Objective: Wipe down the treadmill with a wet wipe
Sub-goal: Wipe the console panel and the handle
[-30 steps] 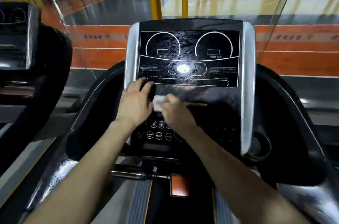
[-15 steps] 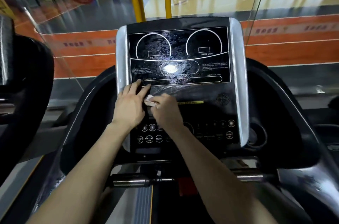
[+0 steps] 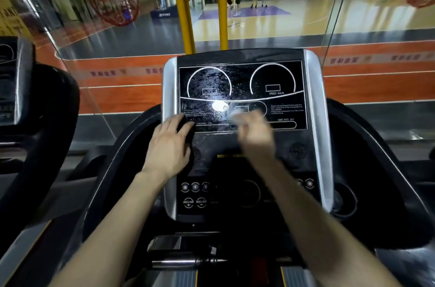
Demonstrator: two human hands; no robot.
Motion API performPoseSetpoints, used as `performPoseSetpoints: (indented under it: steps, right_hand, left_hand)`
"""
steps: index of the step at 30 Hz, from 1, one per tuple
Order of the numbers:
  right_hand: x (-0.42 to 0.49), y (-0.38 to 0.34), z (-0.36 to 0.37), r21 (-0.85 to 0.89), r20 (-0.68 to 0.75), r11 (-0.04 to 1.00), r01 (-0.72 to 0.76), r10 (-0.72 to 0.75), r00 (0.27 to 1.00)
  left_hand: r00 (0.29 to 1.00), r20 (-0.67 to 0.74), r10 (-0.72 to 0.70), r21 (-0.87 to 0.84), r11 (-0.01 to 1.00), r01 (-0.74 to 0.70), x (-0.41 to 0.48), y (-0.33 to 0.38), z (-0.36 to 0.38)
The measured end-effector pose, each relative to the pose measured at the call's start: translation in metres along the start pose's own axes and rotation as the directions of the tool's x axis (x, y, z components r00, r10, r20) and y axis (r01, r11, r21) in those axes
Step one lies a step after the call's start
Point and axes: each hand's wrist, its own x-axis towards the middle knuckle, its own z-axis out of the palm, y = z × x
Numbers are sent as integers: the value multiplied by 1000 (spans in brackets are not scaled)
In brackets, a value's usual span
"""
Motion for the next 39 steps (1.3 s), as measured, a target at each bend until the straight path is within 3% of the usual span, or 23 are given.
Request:
performPoseSetpoints:
  steps: [2,3,4,6,7,8,9,11,13,14,15,17,19,22,25,27,28,30,31,33,36,37,39]
  right_hand:
    - [56,23,-33,-28,-306,973,-231,211,928]
    - [73,22,-35,15,-388,961,-276,260,884]
    - [80,10,-23,25,-358,968,-250,242,902]
    - [60,-29,18,-31,37,996,81,-80,996]
    - [42,-41,34,12,250,965,261,-256,934]
    - [36,-38,42,43,322,929,368,-361,875]
    - [45,-26,34,59,276,931,361,-362,890]
    - [83,15,1,4,-102,996,86,-85,991]
    - [112,40,-33,87,-488,975,-202,219,845]
    - [120,35,-32,153,-524,960,-235,280,804]
    - [128,17,-20,182,-484,969,-167,236,843]
    - [134,-25,19,98,-246,990,105,-78,966]
    - [138,-43,29,55,-47,957,283,-281,959]
    - [160,-2,-20,-4,-221,999,33,-33,975]
    - [161,43,-55,124,-500,946,-299,320,805]
    - [162,13,-27,109,-445,980,-164,195,874]
    - [158,-9,-6,77,-319,997,6,19,948]
    - [151,-32,15,63,-81,960,273,-268,960]
    - [154,-29,7,64,-55,961,270,-267,962]
    - [165,11,-26,28,-171,998,52,-47,984]
    - [151,68,-65,19,-480,977,-211,194,856]
    - [142,65,-56,6,-451,981,-193,175,875]
    - [109,38,-17,-14,-105,999,53,-54,993]
  left_hand:
    - [999,33,8,57,998,-10,13,-2,-6]
    - [998,64,7,82,997,-13,22,-3,-8]
    - [995,100,5,102,995,-15,33,-3,-9]
    - [987,159,3,140,990,-26,58,1,-14]
    - [983,185,1,163,986,-32,70,4,-17]
    - [977,212,-2,186,982,-38,81,6,-20]
    - [973,230,-9,206,978,-40,91,7,-23]
    - [976,217,-18,217,976,-30,109,8,-31]
    - [980,201,-9,187,982,-29,127,12,-38]
    - [981,195,-5,172,985,-29,136,15,-41]
    - [983,184,-13,162,987,-17,146,17,-44]
    - [984,168,-53,141,990,29,166,22,-47]
    - [983,162,-90,124,990,70,180,21,-47]
    - [985,148,-88,124,990,70,183,18,-40]
    - [986,126,-112,139,986,94,183,24,-34]
    - [984,128,-127,158,982,106,189,30,-32]
    - [982,125,-141,171,978,119,191,32,-31]
    - [980,117,-159,180,974,136,190,31,-31]
    - [981,115,-158,175,975,136,188,28,-31]
    - [980,127,-153,149,980,133,184,24,-32]
    - [976,139,-170,145,978,149,184,28,-35]
    - [974,146,-175,145,977,154,185,31,-37]
    - [971,151,-187,138,976,167,185,35,-39]
